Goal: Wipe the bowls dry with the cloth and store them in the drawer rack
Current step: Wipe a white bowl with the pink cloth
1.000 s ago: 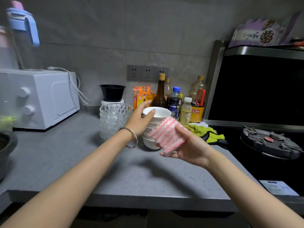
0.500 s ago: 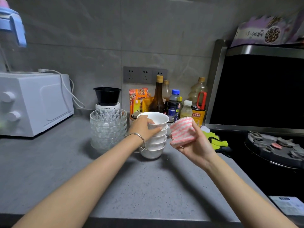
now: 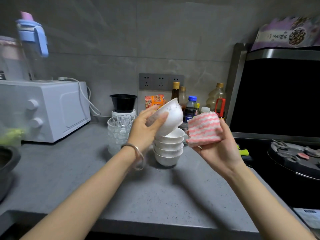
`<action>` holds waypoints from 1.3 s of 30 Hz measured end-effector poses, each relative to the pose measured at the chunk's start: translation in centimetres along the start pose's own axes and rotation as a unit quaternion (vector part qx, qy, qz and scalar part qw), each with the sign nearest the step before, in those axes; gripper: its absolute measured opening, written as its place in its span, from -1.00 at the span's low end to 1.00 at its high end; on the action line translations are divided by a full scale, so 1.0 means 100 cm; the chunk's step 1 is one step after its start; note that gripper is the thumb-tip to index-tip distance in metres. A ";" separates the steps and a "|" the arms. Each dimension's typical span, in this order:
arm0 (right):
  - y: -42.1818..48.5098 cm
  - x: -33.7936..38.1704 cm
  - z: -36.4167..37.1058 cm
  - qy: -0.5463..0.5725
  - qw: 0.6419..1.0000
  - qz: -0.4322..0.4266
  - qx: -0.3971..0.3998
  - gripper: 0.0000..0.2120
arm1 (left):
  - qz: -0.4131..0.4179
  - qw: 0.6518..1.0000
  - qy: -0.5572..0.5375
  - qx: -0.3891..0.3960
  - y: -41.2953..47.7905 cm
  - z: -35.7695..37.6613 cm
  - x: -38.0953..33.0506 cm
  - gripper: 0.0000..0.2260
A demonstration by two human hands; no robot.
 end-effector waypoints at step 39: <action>-0.046 -0.163 0.114 -0.426 0.834 -0.328 0.127 -0.76 | -0.151 0.942 -0.008 -0.299 -0.094 -0.126 0.026 -0.69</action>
Point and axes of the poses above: each hand's wrist, its own y-axis towards the middle knuckle, its own z-axis out of the palm, x = y × z, the point moved 3 cm from there along y, towards the middle knuckle, and after that the axes turned 4 degrees about -x, right-handed, at the moved point
